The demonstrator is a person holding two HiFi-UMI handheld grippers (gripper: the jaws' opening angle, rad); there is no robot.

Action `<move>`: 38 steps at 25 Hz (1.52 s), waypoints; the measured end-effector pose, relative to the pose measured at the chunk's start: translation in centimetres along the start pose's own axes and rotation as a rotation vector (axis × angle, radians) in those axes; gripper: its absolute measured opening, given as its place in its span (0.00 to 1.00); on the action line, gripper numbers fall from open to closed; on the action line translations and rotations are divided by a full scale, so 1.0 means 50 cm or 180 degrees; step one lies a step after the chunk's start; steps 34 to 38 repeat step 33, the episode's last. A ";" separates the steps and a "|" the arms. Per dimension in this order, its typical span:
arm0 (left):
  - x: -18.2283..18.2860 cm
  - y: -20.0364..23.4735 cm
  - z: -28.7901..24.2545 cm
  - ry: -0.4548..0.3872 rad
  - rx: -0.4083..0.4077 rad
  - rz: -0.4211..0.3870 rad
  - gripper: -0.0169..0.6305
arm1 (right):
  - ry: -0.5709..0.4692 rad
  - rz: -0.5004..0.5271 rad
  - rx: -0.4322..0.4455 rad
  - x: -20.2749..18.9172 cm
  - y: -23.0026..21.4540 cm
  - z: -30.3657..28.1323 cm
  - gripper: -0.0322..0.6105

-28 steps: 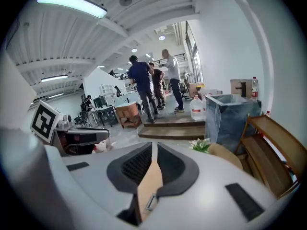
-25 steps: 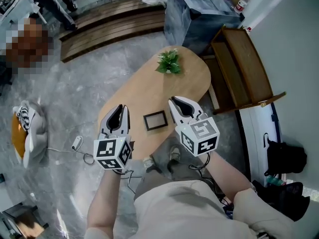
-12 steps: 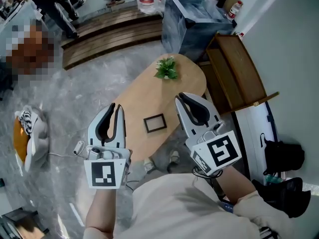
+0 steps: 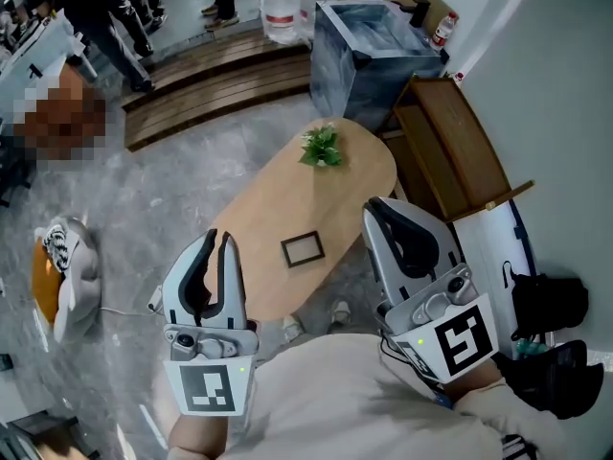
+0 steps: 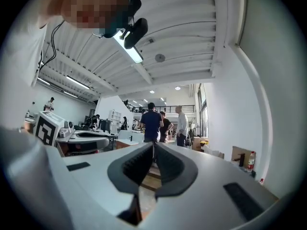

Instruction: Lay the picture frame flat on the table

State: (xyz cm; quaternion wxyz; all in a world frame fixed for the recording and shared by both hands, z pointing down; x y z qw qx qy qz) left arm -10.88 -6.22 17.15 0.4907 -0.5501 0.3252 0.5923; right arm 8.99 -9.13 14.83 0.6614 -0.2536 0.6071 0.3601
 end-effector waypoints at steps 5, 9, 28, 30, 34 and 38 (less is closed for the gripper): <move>0.007 -0.001 0.016 -0.0015 -0.0008 0.0025 0.08 | -0.0116 0.0068 0.0048 0.032 0.019 0.006 0.06; 0.006 -0.002 0.016 0.0011 -0.0034 0.0008 0.08 | -0.0126 0.0082 0.0086 0.034 0.023 0.005 0.05; 0.012 -0.005 0.016 0.0032 -0.0042 -0.0031 0.08 | -0.0009 0.0005 0.0161 0.013 0.025 0.010 0.05; 0.011 -0.007 0.021 0.0039 -0.0049 -0.0025 0.08 | -0.0004 -0.0071 0.0175 0.011 0.029 0.012 0.05; 0.011 -0.012 0.029 0.0059 -0.0065 -0.0014 0.08 | -0.0002 -0.0118 0.0188 0.010 0.035 0.016 0.05; 0.011 -0.012 0.029 0.0059 -0.0065 -0.0014 0.08 | -0.0002 -0.0118 0.0188 0.010 0.035 0.016 0.05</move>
Point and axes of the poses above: the fingertips, and each gripper's own axes: z backward along the fingers, y to its left, x out of its top, the point moved 5 cm from there along z, backward along the fingers, and after that the axes turned 7 degrees about -y, right-handed, at the moved point
